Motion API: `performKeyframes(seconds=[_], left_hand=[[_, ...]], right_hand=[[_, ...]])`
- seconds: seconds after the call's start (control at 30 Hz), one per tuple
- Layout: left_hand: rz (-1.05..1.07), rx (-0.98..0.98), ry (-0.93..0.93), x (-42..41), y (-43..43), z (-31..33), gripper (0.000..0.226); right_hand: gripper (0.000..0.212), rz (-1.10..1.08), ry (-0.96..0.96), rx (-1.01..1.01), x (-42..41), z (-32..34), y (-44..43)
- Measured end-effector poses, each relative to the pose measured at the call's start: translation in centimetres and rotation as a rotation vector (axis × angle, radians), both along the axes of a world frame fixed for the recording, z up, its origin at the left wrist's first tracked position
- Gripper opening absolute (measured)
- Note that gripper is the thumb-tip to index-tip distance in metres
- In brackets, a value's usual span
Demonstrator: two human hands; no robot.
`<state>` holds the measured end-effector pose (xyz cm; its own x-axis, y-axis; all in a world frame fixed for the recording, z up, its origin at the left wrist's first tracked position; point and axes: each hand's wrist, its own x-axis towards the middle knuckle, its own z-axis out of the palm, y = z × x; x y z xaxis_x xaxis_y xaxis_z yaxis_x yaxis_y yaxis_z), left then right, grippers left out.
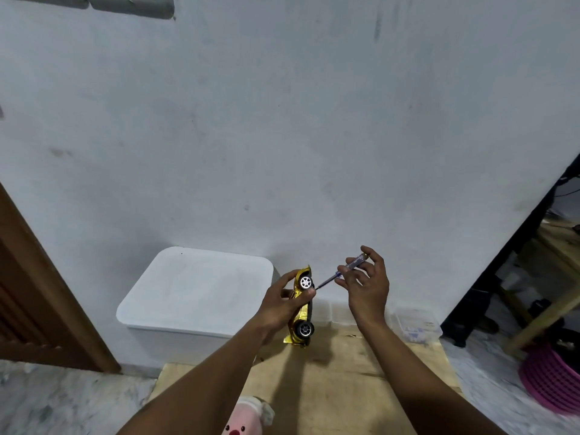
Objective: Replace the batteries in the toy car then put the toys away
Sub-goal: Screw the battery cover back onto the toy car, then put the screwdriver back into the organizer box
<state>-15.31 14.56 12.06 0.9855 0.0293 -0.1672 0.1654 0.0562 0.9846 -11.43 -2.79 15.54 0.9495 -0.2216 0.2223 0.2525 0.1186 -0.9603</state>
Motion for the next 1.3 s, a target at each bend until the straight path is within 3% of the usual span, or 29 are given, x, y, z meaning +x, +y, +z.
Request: performKeyframes(seconds=[0.17,0.3,0.57,0.77,0.93,1.1,1.3], left_hand=[[-0.017,0.035,-0.002,0.1,-0.9,-0.7,0.056],[-0.024,0.069,0.066,0.1,-1.8,-1.7,0.071],[-0.023,0.090,0.205,-0.9,-3.4,-4.5,0.068],[0.106,0.341,0.348,-1.6,-5.4,-6.9,0.071],[0.132,0.672,0.408,-2.2,-6.4,-9.5,0.073],[0.075,0.922,0.469,-2.4,-6.5,-11.8,0.054],[-0.054,1.122,0.472,-2.6,-6.8,-14.4,0.068]], right_hand=[[0.052,-0.024,0.003,0.008,0.6,0.2,-1.3],[0.053,-0.050,0.030,-0.025,1.3,-0.5,-2.6],[0.055,-0.092,0.076,-0.368,1.9,-4.6,-4.8],[0.049,0.035,0.163,-0.540,2.3,-7.3,-5.4],[0.052,0.204,0.205,-0.683,2.5,-10.1,-6.1],[0.054,0.323,0.245,-0.855,3.2,-13.1,-6.4],[0.054,0.401,0.247,-0.922,4.2,-15.6,-6.7]])
